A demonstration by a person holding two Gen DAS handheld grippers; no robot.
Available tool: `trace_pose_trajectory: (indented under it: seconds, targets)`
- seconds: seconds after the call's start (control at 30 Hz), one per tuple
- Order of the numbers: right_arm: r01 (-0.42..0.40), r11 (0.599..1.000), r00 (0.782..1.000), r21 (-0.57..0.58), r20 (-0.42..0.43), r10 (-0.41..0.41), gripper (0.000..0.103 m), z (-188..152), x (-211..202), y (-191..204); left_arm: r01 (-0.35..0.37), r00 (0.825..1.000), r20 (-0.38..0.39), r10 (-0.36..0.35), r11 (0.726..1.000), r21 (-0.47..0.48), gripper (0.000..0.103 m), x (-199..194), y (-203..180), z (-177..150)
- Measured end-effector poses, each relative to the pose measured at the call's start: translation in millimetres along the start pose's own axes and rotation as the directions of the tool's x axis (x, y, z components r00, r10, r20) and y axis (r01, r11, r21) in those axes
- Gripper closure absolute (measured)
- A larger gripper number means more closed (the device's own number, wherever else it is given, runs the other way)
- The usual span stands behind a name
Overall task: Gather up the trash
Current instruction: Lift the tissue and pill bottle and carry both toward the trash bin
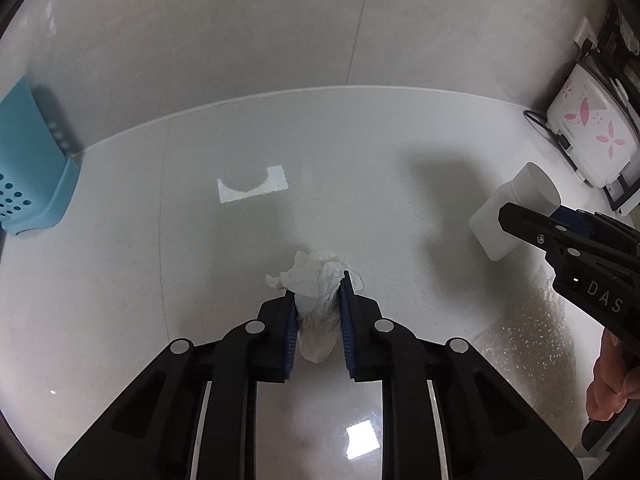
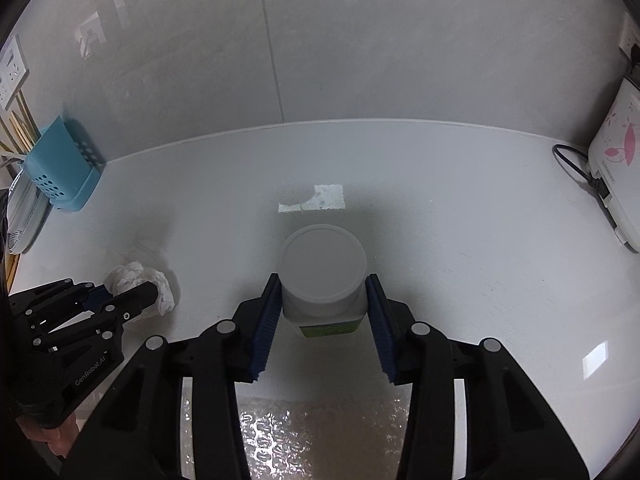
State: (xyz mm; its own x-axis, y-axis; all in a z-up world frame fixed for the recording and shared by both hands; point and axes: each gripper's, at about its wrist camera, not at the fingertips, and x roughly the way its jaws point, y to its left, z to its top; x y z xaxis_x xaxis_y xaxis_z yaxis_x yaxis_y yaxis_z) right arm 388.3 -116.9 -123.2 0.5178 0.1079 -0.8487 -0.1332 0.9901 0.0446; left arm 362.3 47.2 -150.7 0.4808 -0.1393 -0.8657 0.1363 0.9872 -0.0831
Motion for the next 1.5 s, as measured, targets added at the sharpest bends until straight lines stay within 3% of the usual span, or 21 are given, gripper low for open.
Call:
trace_pose_trajectory:
  seconds: [0.8, 1.5]
  targets:
    - [-0.018, 0.999, 0.997, 0.052, 0.077, 0.014, 0.063, -12, -84, -14, -0.057, 0.998, 0.023, 0.058, 0.997, -0.044, 0.087, -68, -4, -18]
    - [-0.021, 1.0, 0.994, 0.0, 0.103, 0.02, 0.063, -59, -152, -14, -0.081, 0.995, 0.057, 0.086, 0.993, -0.083, 0.087, -131, -23, -60]
